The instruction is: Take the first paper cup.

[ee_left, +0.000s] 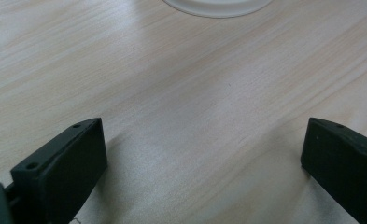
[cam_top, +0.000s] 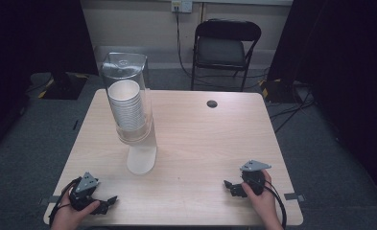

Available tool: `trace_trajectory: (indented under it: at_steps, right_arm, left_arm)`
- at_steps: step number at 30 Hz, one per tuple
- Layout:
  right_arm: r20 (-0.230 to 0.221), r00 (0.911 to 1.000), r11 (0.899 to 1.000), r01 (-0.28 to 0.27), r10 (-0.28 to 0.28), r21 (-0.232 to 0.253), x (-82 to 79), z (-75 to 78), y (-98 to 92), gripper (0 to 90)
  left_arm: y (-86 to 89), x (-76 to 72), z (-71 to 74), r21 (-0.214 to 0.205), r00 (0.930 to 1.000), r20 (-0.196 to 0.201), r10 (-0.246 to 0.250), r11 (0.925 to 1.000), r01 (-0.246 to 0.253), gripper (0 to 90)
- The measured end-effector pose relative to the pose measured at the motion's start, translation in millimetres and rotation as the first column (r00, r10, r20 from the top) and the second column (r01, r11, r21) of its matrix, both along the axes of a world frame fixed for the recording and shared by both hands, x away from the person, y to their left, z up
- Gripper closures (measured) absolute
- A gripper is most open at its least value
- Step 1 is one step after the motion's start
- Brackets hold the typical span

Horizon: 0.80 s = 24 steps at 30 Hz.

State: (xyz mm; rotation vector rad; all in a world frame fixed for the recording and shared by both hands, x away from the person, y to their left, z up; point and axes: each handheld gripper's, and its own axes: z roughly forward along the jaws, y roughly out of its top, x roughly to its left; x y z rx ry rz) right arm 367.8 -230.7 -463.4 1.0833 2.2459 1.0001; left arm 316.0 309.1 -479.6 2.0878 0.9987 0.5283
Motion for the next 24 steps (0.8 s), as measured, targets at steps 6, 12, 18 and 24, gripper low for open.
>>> trace_trajectory:
  at_steps: [6,12,18,24]
  right_arm:
    - [-0.002,1.0,1.0,0.002,-0.002,0.0,-0.2,0.1,0.1,5.8]
    - [-0.003,1.0,1.0,0.009,-0.009,-0.001,-0.5,0.1,0.4,5.5]
    - [-0.004,0.9999,1.0,0.012,-0.012,-0.001,-0.7,0.2,0.5,5.5]
    - [-0.003,0.9999,1.0,0.015,-0.015,-0.001,-1.0,0.1,0.6,5.5]
  left_arm:
    - [-4.3,-1.6,1.1,-0.009,0.9996,0.018,-0.021,0.9997,0.021,5.2]
    - [-11.6,1.0,10.3,-0.082,0.9982,0.061,-0.003,0.9966,0.007,18.7]
    - [-15.0,12.6,36.3,-0.209,0.9792,0.176,0.1,0.976,-0.062,17.4]
    - [-32.4,26.5,58.2,-0.277,0.9587,0.249,0.137,0.9587,-0.065,18.5]
